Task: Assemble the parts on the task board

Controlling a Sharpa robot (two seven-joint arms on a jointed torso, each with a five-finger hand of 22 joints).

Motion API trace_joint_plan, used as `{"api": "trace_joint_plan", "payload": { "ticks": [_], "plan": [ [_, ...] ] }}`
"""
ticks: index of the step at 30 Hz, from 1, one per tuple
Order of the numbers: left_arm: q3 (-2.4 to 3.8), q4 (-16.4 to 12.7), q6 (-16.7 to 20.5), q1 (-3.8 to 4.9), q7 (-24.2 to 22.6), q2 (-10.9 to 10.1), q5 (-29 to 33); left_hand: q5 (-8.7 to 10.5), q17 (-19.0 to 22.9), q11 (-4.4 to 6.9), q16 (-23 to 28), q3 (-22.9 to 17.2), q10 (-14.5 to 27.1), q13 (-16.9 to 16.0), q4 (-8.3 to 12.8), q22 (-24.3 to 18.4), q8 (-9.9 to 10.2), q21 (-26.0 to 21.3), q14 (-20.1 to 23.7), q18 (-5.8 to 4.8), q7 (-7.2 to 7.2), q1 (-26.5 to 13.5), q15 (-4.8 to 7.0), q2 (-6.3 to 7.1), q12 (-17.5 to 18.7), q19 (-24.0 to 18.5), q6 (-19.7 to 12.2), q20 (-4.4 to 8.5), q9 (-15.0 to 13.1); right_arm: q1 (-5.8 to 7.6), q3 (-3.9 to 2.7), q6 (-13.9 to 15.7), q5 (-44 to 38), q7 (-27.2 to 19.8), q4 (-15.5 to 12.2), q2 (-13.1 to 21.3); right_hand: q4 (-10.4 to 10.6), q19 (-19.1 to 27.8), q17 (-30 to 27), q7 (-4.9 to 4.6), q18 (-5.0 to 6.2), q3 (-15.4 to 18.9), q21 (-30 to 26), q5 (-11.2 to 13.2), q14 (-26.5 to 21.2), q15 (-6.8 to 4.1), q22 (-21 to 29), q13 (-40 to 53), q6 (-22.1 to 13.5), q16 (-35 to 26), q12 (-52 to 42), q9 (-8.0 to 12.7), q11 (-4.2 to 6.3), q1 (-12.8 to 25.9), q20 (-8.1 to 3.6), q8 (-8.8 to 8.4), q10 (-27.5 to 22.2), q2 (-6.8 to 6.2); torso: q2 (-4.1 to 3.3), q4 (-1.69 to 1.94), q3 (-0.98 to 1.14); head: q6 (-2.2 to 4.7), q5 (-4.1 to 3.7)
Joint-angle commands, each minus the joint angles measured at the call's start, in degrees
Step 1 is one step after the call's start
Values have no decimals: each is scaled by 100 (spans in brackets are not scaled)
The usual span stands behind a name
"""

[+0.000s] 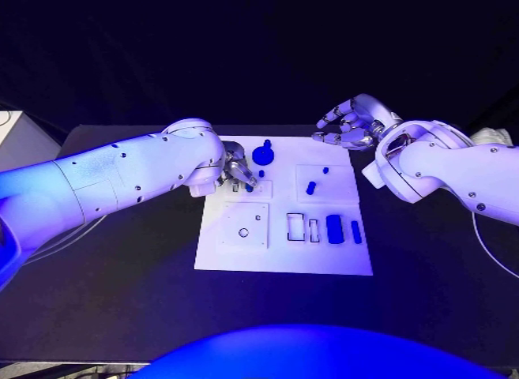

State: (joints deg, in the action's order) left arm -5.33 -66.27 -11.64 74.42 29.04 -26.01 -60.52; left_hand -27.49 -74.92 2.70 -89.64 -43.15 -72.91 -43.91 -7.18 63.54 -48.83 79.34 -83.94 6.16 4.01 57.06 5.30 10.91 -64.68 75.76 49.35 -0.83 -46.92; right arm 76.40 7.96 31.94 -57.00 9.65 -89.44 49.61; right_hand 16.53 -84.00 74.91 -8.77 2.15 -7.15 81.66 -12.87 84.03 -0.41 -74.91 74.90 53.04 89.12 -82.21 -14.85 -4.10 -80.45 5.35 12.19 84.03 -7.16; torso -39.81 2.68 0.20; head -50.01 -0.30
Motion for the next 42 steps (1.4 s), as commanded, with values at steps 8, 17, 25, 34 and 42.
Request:
{"api": "trace_joint_plan", "payload": {
  "ticks": [8, 17, 25, 34, 42],
  "plan": [
    [-28, 21, -254, -51, 18, 37, 58, 78, -1508, 60, -36, 131, -35, 21, 431, -38, 66, -45, -606, -83, -372, -161, 69, 25, 55, 39, 428, 31, 4, -2, -2, -43, -53, -17, 2, -2, -5, -243, 1307, -3, 12, -41, -30, -37, 543, 2, -810, 883, -32, -35, 21, -8, 15, 66, 4, 34, -35, -9, 1, 1, -6, 1, -6],
    [-28, 51, -234, -51, 25, 35, 51, 101, -1508, 66, -36, 730, -4, 41, 91, -50, 111, -71, -606, -84, -383, -232, 78, 72, 70, 45, 487, 39, 3, -2, -2, -39, -53, -20, 6, -4, -7, -240, 1305, -3, 14, -42, -38, -37, 542, 2, -803, 877, -34, -37, 29, -8, 15, 64, 4, 34, -41, -10, 1, 6, -11, 1, -11],
    [-28, 78, -198, -52, 28, 34, 47, 121, -1508, 66, -36, 1028, 7, 45, -104, -52, 132, -80, -606, -84, -381, -236, 78, 61, 73, 50, 506, 42, -1, -2, -2, -19, -52, -31, 11, -7, -7, -234, 1281, -3, 18, -43, -54, -37, 535, 2, -791, 872, -36, -51, 35, -8, 15, 67, 4, 36, -46, -12, 5, 0, -7, 1, -8],
    [-28, 92, -156, -53, 33, 9, 26, 173, -1508, 66, -36, 1381, 5, 27, -353, -37, 152, -81, -606, -86, -382, -222, 78, 67, 59, 63, 526, 44, -10, -2, -2, -15, -44, -39, 15, -2, 1, -218, 1249, -5, 28, -39, -93, -34, 527, 2, -760, 853, -42, -71, 60, -8, 13, 86, 4, 38, -65, -17, 3, 1, -10, 1, -12],
    [-25, 44, -80, -53, 32, -38, -5, 1011, -1508, 61, -36, 1791, 13, 32, -746, -35, 172, -91, -606, -86, -377, -107, 75, 90, 53, 67, 546, 41, -28, -2, -2, -18, -38, -47, 17, 4, 4, -215, 1247, -5, 30, -37, -102, -33, 526, 2, -754, 853, -45, -72, 59, -8, 12, 96, 4, 39, -65, -18, 0, 2, -12, 1, -9]
  ]
}}
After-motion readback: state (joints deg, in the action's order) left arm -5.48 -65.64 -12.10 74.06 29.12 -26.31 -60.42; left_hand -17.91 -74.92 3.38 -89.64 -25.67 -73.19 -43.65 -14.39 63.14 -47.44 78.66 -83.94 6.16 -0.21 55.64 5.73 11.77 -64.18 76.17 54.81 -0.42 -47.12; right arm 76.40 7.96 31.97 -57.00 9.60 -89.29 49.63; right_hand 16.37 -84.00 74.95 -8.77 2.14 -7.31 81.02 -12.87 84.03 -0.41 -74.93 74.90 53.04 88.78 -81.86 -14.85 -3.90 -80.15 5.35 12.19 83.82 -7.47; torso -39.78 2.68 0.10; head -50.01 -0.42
